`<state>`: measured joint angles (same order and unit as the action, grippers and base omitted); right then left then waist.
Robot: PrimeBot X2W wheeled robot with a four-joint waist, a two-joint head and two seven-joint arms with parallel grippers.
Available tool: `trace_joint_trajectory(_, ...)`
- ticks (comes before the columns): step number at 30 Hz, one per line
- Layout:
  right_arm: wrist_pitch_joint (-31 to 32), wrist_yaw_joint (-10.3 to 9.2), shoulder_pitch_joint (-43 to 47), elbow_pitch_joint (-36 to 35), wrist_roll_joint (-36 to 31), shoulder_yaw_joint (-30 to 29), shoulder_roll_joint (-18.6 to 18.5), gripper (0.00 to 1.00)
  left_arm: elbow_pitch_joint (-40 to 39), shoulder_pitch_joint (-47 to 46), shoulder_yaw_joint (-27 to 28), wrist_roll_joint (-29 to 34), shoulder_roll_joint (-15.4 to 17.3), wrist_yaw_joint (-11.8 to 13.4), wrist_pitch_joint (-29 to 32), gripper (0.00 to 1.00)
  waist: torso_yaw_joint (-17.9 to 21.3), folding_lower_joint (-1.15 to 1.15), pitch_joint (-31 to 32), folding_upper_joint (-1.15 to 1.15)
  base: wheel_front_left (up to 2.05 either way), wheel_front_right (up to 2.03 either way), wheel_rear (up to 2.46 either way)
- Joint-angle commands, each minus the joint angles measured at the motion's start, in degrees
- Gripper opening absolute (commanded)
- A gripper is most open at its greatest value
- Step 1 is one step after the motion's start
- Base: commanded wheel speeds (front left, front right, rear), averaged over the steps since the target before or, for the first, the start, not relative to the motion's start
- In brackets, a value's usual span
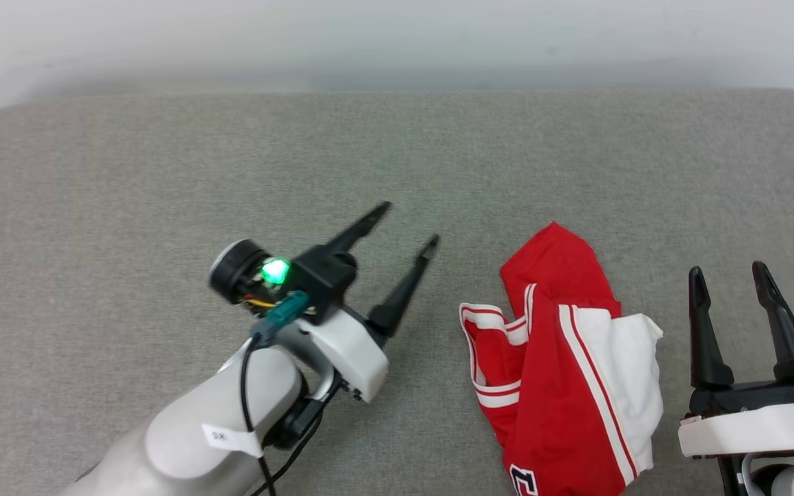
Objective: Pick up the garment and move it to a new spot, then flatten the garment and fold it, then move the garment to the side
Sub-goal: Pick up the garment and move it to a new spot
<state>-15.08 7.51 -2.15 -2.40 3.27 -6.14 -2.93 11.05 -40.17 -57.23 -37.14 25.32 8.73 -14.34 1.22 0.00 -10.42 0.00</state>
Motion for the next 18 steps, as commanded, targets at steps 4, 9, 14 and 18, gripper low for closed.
trace_joint_trajectory(4, -0.14, -0.04, 1.24, 0.36, -0.36, -0.05, 0.1, 1.0, -1.71, 5.05, 6.53, 1.25, 0.66, 4.71, -0.89, 1.0, -1.75, 0.0, 1.65, 0.0, 0.0, 0.0, 0.0)
trace_joint_trajectory(9, -0.14, -0.04, 1.67, 0.57, -0.36, 0.0, 0.1, 1.0, -6.19, 13.23, 17.36, 5.75, 0.22, 8.49, -0.9, 1.0, -3.15, 0.0, 2.47, 0.0, 0.0, 0.0, 0.0)
trace_joint_trajectory(14, -0.14, -0.04, 2.42, 1.05, 0.05, 0.29, 0.1, 1.0, -9.2, 22.23, 28.0, 11.26, -2.47, 9.8, -0.9, 1.0, -3.89, 0.0, 3.59, 0.0, 0.0, 0.0, 0.0)
trace_joint_trajectory(18, -0.14, -0.04, 2.97, 1.55, 0.32, 0.58, 0.1, 1.0, -10.68, 28.22, 34.51, 15.28, -5.48, 8.06, -0.86, 1.0, -4.05, 0.0, 4.51, 0.0, 0.0, 0.0, 0.0)
